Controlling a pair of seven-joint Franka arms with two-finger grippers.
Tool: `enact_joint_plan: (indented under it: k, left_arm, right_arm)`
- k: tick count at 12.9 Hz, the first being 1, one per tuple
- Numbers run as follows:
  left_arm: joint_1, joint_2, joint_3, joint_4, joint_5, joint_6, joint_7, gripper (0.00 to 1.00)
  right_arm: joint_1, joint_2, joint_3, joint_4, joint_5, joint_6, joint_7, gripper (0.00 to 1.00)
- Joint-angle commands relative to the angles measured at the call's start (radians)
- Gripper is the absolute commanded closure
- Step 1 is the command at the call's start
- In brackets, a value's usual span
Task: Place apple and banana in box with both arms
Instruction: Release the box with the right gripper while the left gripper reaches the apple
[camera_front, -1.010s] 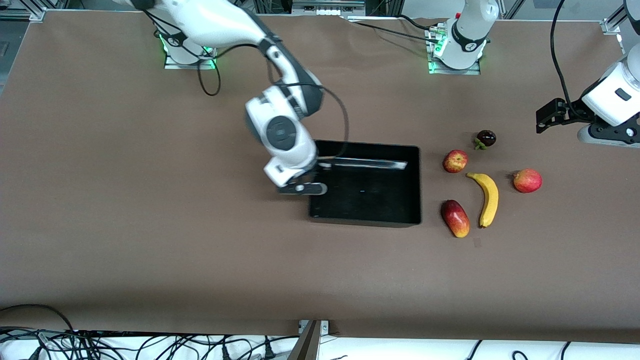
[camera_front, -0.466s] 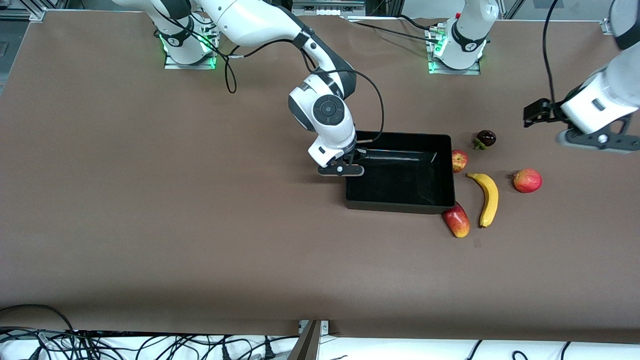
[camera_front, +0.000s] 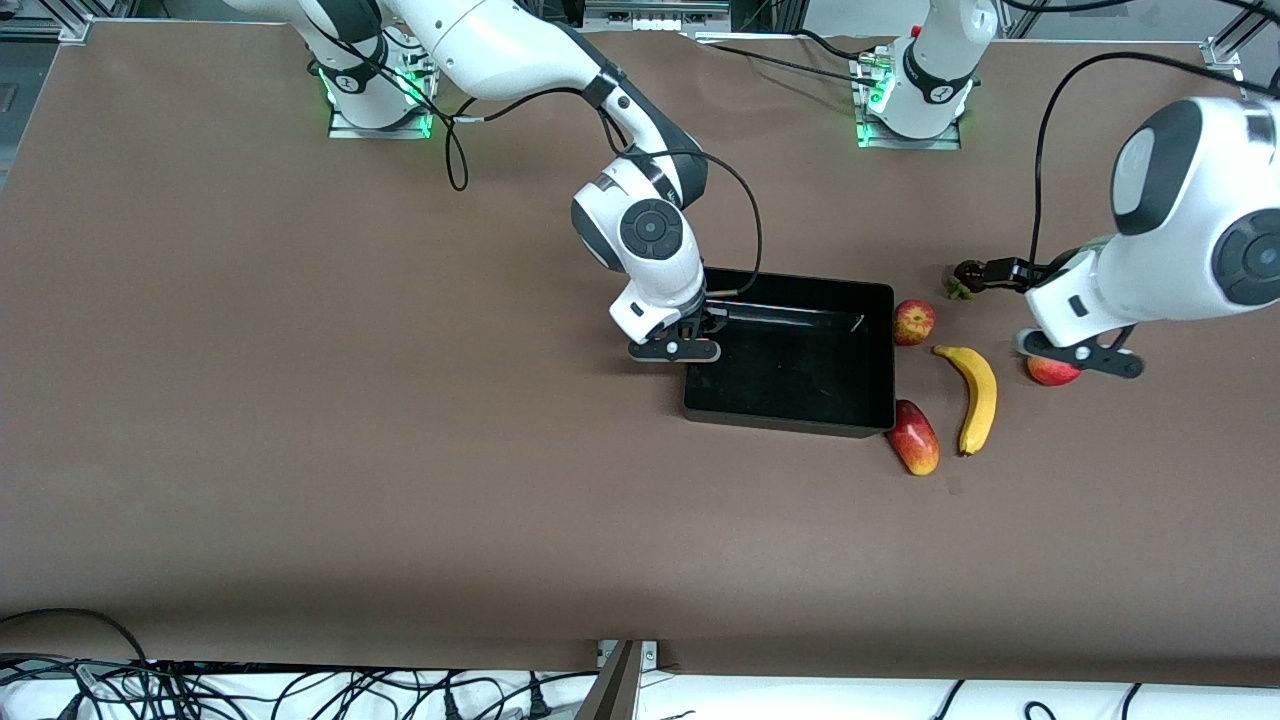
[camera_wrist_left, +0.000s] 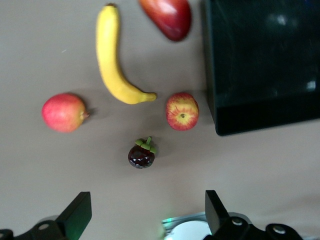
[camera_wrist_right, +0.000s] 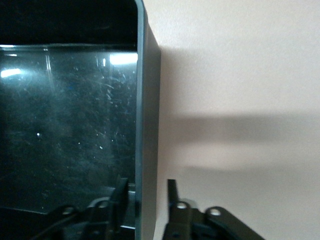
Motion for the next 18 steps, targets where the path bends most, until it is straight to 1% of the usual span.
enact_joint_plan:
  k: [1, 3, 5, 6, 7, 8, 9, 11, 13, 15, 16, 17, 18]
  left_arm:
    - [0.016, -0.02, -0.007, -0.06, -0.1, 0.024, 0.201, 0.0]
    - [0.014, -0.04, -0.021, -0.144, -0.107, 0.107, 0.328, 0.0]
    - [0.017, -0.098, -0.024, -0.294, -0.099, 0.242, 0.47, 0.0]
    - [0.016, -0.135, -0.027, -0.372, -0.093, 0.311, 0.526, 0.0]
    - [0.016, -0.178, -0.038, -0.461, -0.082, 0.387, 0.552, 0.0]
    - [0.016, -0.201, -0.052, -0.541, -0.029, 0.487, 0.587, 0.0]
    - [0.016, -0.204, -0.078, -0.603, 0.014, 0.58, 0.615, 0.0]
    - [0.017, -0.204, -0.122, -0.693, 0.045, 0.72, 0.618, 0.0]
    - [0.017, -0.204, -0.125, -0.776, 0.111, 0.843, 0.618, 0.0]
    - [0.019, -0.2, -0.125, -0.835, 0.166, 0.949, 0.618, 0.0]
    - [0.019, -0.195, -0.125, -0.859, 0.192, 1.001, 0.62, 0.0]
    - [0.019, -0.177, -0.125, -0.861, 0.238, 1.046, 0.626, 0.0]
    - [0.019, -0.166, -0.125, -0.86, 0.281, 1.069, 0.627, 0.0]
  right_arm:
    - [-0.004, -0.009, -0.012, 0.034, -0.015, -0.028, -0.009, 0.0]
    - [-0.004, -0.069, -0.064, 0.036, -0.015, -0.097, -0.044, 0.0]
    - [-0.039, -0.145, -0.128, 0.034, -0.009, -0.193, -0.171, 0.0]
    - [-0.08, -0.193, -0.144, 0.034, -0.007, -0.247, -0.228, 0.0]
    - [-0.125, -0.231, -0.148, 0.034, -0.009, -0.29, -0.253, 0.0]
    - [-0.177, -0.283, -0.147, 0.033, -0.003, -0.347, -0.284, 0.0]
    - [-0.223, -0.328, -0.147, 0.027, -0.001, -0.414, -0.332, 0.0]
    - [-0.281, -0.424, -0.154, 0.001, -0.001, -0.535, -0.415, 0.0]
    - [-0.288, -0.556, -0.203, -0.126, -0.003, -0.553, -0.474, 0.0]
    - [-0.292, -0.651, -0.228, -0.232, -0.017, -0.553, -0.499, 0.0]
    - [-0.3, -0.694, -0.231, -0.28, -0.026, -0.554, -0.502, 0.0]
    - [-0.332, -0.736, -0.217, -0.326, -0.055, -0.554, -0.514, 0.0]
    - [-0.369, -0.774, -0.187, -0.366, -0.094, -0.554, -0.543, 0.0]
